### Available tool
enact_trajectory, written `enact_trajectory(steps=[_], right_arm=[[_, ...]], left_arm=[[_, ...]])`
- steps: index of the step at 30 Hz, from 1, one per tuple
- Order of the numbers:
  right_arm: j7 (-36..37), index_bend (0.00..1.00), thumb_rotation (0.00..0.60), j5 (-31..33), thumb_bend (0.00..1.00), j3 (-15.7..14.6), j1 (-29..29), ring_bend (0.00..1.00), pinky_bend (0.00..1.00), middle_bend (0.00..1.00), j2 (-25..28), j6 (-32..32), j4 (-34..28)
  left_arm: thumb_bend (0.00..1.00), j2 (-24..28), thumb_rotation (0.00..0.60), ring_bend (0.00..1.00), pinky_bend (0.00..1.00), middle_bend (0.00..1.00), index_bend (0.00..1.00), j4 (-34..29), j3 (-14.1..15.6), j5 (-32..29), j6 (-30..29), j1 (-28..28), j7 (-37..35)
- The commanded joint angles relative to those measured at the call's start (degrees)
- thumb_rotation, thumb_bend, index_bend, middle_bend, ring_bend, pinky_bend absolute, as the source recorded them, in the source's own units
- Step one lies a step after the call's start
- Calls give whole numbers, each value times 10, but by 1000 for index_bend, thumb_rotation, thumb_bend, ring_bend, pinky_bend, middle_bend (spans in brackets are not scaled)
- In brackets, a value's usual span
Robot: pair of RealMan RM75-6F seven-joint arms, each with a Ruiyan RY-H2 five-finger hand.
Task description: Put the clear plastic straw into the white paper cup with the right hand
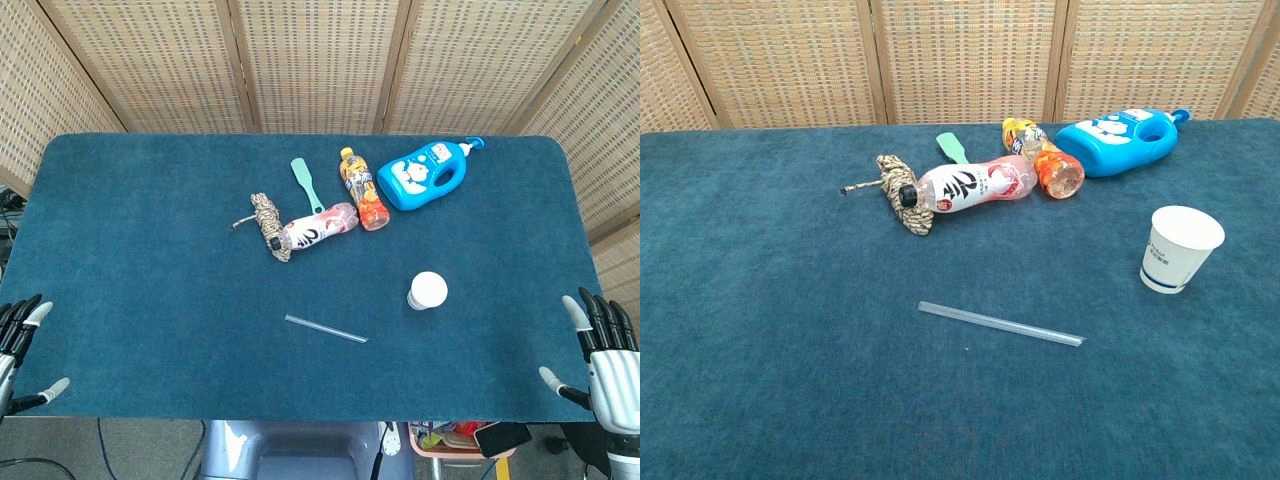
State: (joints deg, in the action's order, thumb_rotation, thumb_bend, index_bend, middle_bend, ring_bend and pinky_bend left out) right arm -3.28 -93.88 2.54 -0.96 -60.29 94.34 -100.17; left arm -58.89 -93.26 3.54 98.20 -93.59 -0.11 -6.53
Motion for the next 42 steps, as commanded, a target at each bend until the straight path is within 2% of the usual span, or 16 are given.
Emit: enact_trajectory(steps=[1,10,15,19,22,25,29,33,36,42], right_arm=[[0,0,600,-1,0,-1,0,0,0,0,0,-1,0],[-3,1,600,-11,0,-4,17,0,0,0,-6,-29,-3],[-18,67,600,-35,7,18,66,0,0,0,-7,-69,-22],[-16,118,600,-37,52,39,125,0,0,0,15,-142,-80],[-29,154,600,-1,82,57,173,0,0,0,23,-221,-123],[-46,174,600,32,84,69,206,0,0,0,25,-273,-151],[-110,195,600,95,86,93,258,0,0,0,4,-339,-162],[-195,204,600,252,95,117,337,0,0,0,-76,-420,-142],[-265,205,600,358,94,119,384,0,0,0,-127,-426,-125],[-375,229,600,516,98,103,468,0,0,0,-210,-414,-80]], left_arm=[[120,0,600,0,0,0,0,0,0,-1,0,0,-1],[120,-3,600,0,0,0,0,-3,-3,-5,7,-3,9],[120,-6,600,0,0,0,0,-7,-8,-18,17,-6,16],[121,-11,600,0,0,0,0,-9,-13,-29,28,-11,27],[121,-13,600,0,0,0,0,-10,-15,-37,40,-16,34],[120,-13,600,0,0,0,0,-11,-17,-43,47,-19,37],[121,-12,600,0,0,0,0,-13,-20,-51,55,-23,36],[121,-9,600,0,0,0,0,-11,-26,-68,63,-26,22],[121,-6,600,0,0,0,0,-9,-29,-75,70,-29,13],[120,-4,600,0,0,0,0,-8,-31,-84,83,-35,8]])
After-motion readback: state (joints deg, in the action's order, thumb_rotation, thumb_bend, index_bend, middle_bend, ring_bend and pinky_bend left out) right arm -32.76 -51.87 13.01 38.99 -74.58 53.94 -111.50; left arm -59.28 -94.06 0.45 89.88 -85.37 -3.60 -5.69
